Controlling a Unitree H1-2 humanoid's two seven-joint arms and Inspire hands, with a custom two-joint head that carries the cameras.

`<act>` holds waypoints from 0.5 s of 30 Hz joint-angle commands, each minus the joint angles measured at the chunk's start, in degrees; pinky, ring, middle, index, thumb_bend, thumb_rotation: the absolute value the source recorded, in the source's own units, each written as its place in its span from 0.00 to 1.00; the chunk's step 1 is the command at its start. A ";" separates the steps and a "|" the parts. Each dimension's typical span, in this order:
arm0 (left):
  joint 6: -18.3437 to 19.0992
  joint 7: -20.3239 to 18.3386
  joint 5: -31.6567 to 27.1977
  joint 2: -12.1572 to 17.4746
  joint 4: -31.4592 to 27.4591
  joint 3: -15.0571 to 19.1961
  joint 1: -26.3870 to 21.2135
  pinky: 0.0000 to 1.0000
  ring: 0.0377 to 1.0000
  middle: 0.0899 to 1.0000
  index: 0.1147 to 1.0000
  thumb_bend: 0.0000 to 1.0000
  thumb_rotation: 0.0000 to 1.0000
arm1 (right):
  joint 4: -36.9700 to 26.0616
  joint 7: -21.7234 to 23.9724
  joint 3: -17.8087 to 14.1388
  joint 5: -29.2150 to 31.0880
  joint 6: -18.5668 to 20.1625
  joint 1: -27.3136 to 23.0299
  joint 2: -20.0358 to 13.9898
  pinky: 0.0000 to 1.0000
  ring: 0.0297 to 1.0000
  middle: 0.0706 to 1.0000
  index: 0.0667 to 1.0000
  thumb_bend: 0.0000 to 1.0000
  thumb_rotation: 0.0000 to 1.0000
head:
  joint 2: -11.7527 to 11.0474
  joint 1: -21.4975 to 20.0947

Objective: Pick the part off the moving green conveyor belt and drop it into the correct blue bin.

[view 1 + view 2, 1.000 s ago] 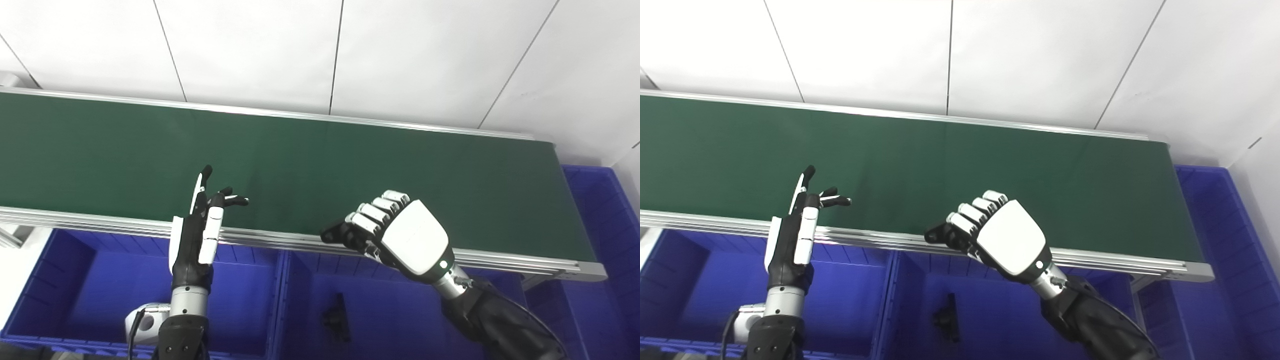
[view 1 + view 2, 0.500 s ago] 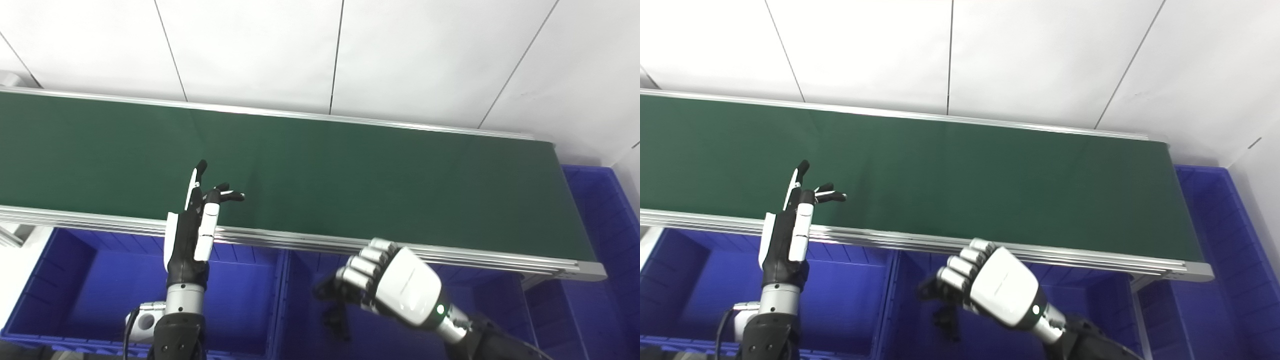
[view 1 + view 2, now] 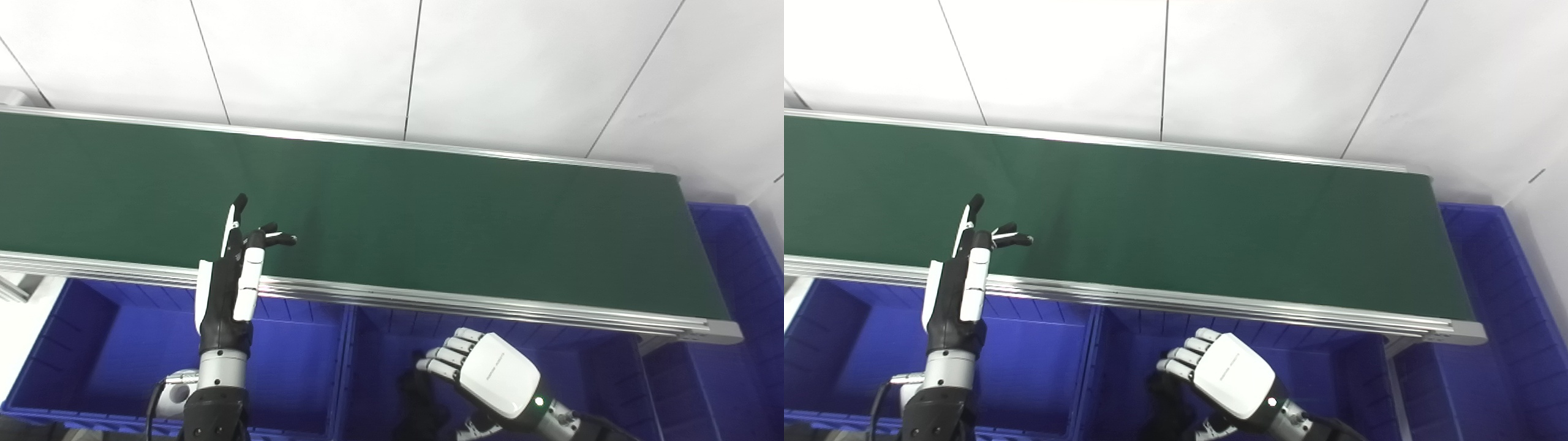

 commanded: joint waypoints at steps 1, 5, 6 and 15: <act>-0.54 -0.45 0.68 -0.22 -2.18 -0.43 0.10 1.00 0.87 0.55 0.98 0.49 1.00 | -1.89 -0.07 -1.22 0.42 0.71 -0.21 -0.12 1.00 0.99 1.00 1.00 1.00 0.79 | 0.03 0.25; -0.08 -0.33 0.47 -0.83 -3.87 -0.90 0.81 1.00 0.82 0.57 1.00 0.48 1.00 | -3.72 0.61 -2.13 0.81 -0.41 0.72 -0.52 0.98 0.97 1.00 1.00 1.00 0.78 | -0.35 0.24; -0.20 -0.37 0.36 -0.98 -4.41 -1.16 1.20 1.00 0.82 0.58 1.00 0.48 1.00 | -4.45 0.34 -2.74 4.00 -2.94 1.07 -0.54 0.98 0.97 1.00 1.00 1.00 0.78 | -0.88 0.29; -2.53 -0.60 0.34 -0.74 -6.19 -2.65 4.01 1.00 0.81 0.67 0.93 0.49 1.00 | -33.96 17.63 -13.65 54.55 11.19 17.02 6.67 0.57 0.67 0.73 0.71 0.75 0.77 | -2.43 -0.97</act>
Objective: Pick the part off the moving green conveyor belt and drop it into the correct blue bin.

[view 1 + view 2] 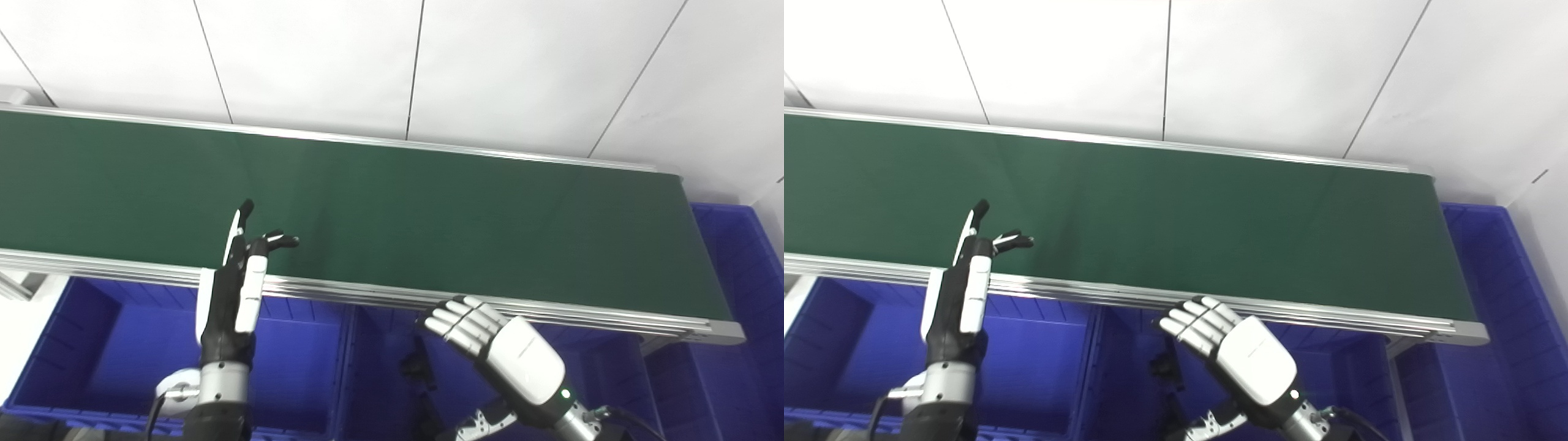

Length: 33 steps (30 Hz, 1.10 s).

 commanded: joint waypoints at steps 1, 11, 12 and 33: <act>-3.45 -1.09 -0.22 0.23 -3.37 -0.96 0.38 1.00 0.80 0.68 0.93 0.49 1.00 | -17.27 5.32 -5.26 28.97 14.07 8.44 6.32 0.58 0.67 0.74 0.71 0.74 0.76 | 0.02 -0.10; -8.55 -4.13 -1.43 5.55 -2.66 -1.95 1.24 0.98 0.94 0.92 0.93 0.57 1.00 | -24.38 -0.96 -15.64 44.99 20.08 18.50 26.12 0.89 0.88 0.89 0.86 0.67 0.81 | 2.20 -4.02; -7.52 -4.44 -2.38 5.61 -3.11 -1.70 1.30 0.99 0.95 0.94 0.94 0.58 1.00 | -23.36 -0.58 -16.69 44.95 19.79 18.68 27.48 0.91 0.89 0.90 0.87 0.66 0.82 | 3.17 -5.58; 1.26 -8.22 -11.74 4.00 -9.98 -0.96 8.28 1.00 1.00 1.00 1.00 0.62 0.97 | -17.50 5.09 -24.80 46.16 22.49 17.45 34.89 0.90 0.89 0.93 0.90 0.70 0.87 | 4.91 -5.70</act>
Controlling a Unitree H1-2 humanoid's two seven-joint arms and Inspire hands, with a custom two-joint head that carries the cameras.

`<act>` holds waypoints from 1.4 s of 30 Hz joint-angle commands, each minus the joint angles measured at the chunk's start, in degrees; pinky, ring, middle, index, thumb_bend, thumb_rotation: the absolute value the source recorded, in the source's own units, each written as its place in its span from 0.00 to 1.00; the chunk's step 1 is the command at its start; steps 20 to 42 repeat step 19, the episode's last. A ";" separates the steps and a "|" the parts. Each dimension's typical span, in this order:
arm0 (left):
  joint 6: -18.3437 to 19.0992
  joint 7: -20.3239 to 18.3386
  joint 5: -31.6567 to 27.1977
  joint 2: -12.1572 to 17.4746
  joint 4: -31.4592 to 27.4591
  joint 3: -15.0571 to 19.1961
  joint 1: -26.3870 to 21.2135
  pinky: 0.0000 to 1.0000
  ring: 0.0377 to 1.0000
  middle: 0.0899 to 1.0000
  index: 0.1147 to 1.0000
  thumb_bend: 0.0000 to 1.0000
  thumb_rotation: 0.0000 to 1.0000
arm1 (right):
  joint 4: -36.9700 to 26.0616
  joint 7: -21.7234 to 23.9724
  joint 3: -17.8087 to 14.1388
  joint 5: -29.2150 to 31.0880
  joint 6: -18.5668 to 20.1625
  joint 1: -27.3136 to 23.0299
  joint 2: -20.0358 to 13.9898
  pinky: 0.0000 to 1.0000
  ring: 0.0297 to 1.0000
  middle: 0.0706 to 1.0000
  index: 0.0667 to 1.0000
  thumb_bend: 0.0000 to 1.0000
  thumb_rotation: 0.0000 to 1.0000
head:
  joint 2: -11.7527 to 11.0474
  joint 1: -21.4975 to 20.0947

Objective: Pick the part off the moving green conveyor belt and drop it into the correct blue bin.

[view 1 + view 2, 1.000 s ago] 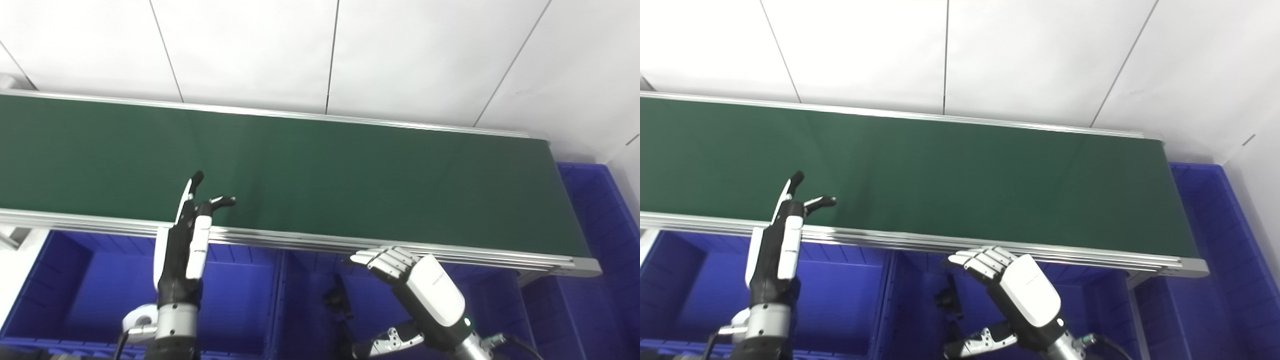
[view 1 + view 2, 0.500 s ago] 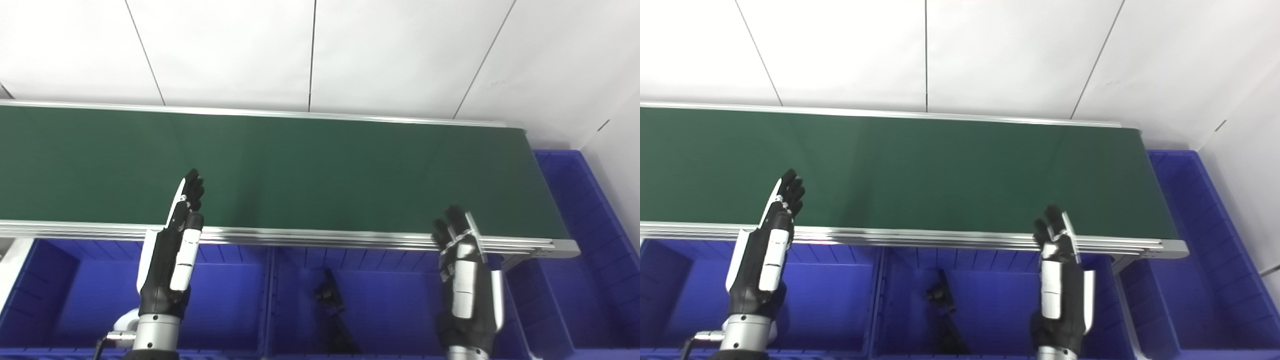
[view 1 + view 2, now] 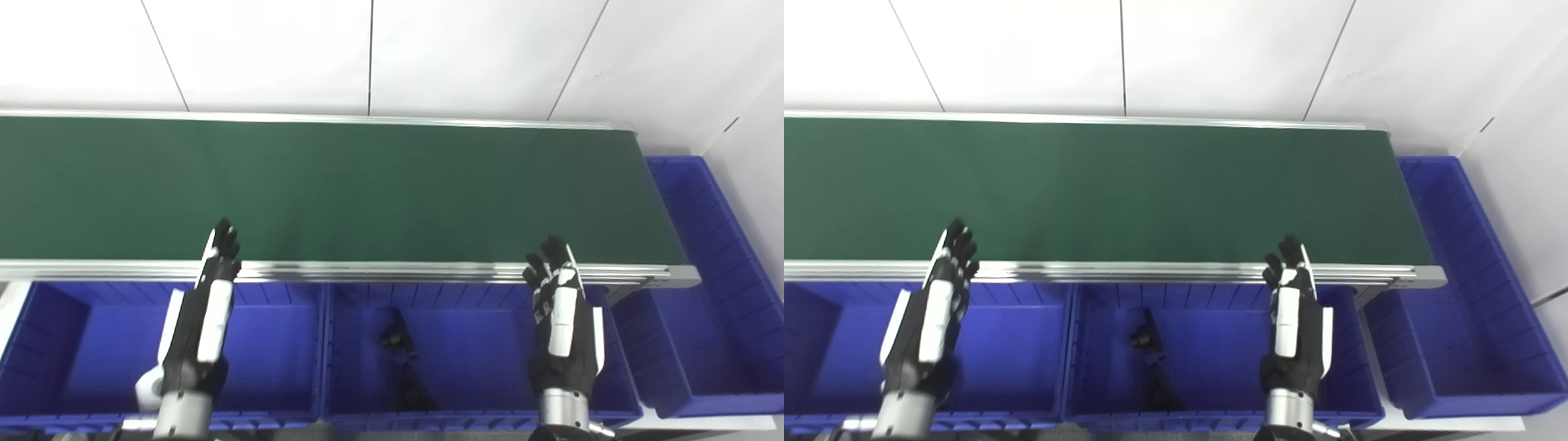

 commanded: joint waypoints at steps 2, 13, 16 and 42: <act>-3.12 -0.68 -2.21 -0.65 -3.17 -0.70 2.51 1.00 1.00 1.00 1.00 0.61 0.95 | -2.49 2.34 0.47 -0.55 0.44 0.93 0.08 0.91 0.90 0.93 0.90 0.68 0.87 | -0.87 0.83; -9.28 -1.36 -1.24 -0.25 -0.15 -2.18 7.29 1.00 1.00 1.00 1.00 0.58 0.96 | 2.25 6.67 -0.72 0.94 -2.37 3.64 -1.74 0.91 0.90 0.96 0.93 0.73 0.88 | -6.40 4.31; -12.06 -0.86 1.22 -0.37 1.48 -2.51 7.00 1.00 1.00 1.00 1.00 0.56 0.98 | 3.46 7.60 -1.37 1.66 -3.34 4.06 -1.87 0.90 0.91 0.96 0.94 0.75 0.88 | -7.36 5.16; -15.07 -0.33 3.00 -0.51 3.11 -2.34 6.15 1.00 1.00 1.00 1.00 0.54 0.98 | 4.74 8.10 -1.88 0.69 -4.35 4.19 -2.35 0.88 0.90 0.95 0.93 0.73 0.88 | -8.11 5.64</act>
